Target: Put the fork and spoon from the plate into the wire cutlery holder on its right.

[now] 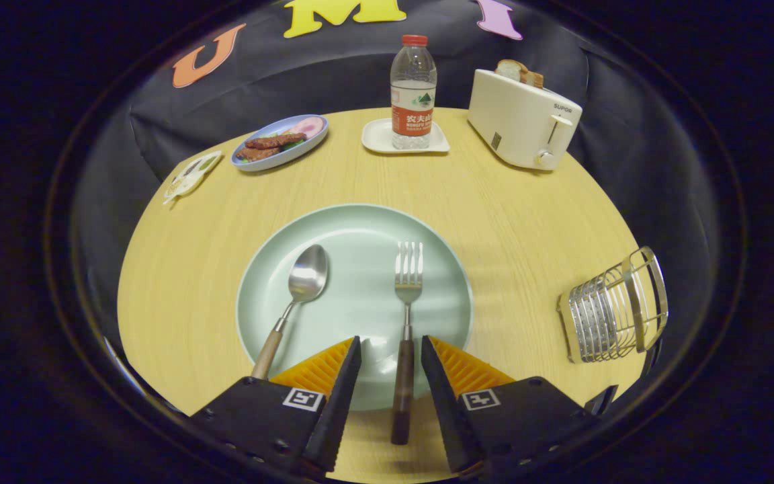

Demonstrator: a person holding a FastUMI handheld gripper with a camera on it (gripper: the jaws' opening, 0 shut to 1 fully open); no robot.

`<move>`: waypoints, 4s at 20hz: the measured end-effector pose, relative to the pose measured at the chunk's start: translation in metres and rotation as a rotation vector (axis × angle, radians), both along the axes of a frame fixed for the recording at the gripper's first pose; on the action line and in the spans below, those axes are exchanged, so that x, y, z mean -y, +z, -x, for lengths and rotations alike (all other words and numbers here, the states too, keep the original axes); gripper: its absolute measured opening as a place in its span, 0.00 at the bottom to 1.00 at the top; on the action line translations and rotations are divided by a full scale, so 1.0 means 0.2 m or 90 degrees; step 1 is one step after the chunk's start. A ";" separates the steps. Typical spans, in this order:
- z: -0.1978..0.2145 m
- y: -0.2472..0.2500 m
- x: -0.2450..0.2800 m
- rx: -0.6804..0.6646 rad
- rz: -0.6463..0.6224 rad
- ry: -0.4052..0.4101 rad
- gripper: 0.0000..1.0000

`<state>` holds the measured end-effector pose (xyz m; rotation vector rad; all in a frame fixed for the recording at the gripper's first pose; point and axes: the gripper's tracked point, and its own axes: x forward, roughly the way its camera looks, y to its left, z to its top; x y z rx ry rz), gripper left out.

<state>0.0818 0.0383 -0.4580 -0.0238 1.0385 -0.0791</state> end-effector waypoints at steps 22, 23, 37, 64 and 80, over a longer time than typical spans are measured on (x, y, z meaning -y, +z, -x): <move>0.17 0.22 0.10 0.015 -0.002 0.070 0.01; 0.19 0.26 0.12 0.021 -0.001 0.077 0.01; 0.39 0.76 0.89 0.028 0.019 0.085 0.01; 0.36 0.65 1.07 -0.221 -0.026 0.024 0.07; 0.22 0.76 0.76 -0.058 -0.059 0.075 0.78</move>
